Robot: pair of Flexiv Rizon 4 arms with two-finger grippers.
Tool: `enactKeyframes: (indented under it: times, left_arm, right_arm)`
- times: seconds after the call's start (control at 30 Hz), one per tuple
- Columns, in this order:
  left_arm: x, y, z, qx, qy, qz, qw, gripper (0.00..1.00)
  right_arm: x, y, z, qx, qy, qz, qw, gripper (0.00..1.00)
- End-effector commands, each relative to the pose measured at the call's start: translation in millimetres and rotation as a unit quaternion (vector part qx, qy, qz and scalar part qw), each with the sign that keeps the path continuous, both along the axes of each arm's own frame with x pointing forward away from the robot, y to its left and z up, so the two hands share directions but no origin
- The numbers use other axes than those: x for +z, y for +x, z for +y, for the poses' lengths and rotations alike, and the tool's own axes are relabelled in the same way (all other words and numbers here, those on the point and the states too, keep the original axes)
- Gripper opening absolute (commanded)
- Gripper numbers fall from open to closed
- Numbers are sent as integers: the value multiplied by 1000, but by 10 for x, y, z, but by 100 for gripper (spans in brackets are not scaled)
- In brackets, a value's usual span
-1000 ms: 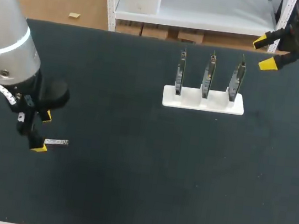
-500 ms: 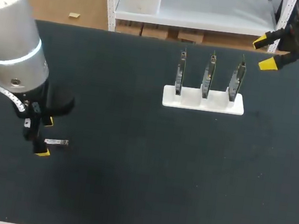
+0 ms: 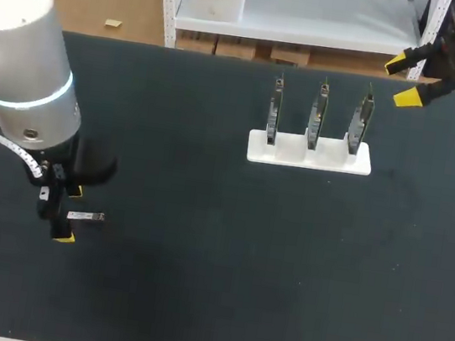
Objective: Pick up the optical module with the left hand, and insert it into the network port with the right hand.
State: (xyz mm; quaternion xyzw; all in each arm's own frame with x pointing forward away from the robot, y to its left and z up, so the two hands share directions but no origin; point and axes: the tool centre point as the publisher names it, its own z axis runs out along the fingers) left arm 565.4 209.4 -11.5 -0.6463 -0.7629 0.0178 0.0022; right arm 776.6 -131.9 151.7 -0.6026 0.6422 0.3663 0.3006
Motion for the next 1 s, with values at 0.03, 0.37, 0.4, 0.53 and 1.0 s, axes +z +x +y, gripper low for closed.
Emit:
enactKeyframes:
  times: [0.03, 0.37, 0.4, 0.53, 1.0]
  left_arm:
    - [-31, 59, -22, -8, 5, 7, 1000, 100]
    - [-83, 83, -27, -10, 8, 8, 1000, 100]
    - [-89, 82, -27, -10, 9, 9, 1000, 100]
    - [-105, 77, -37, -10, 9, 10, 1000, 36]
    - [-160, 33, -39, 1, 3, 19, 1000, 0]
  right_arm:
    - [2, -18, 4, -2, -1, -1, 1000, 100]
    - [2, -18, 4, -2, -1, -1, 1000, 100]
    - [2, -18, 4, -2, -1, -1, 1000, 100]
    - [2, -18, 4, -2, -1, -1, 1000, 100]
    - [2, -18, 4, -2, -1, -1, 1000, 100]
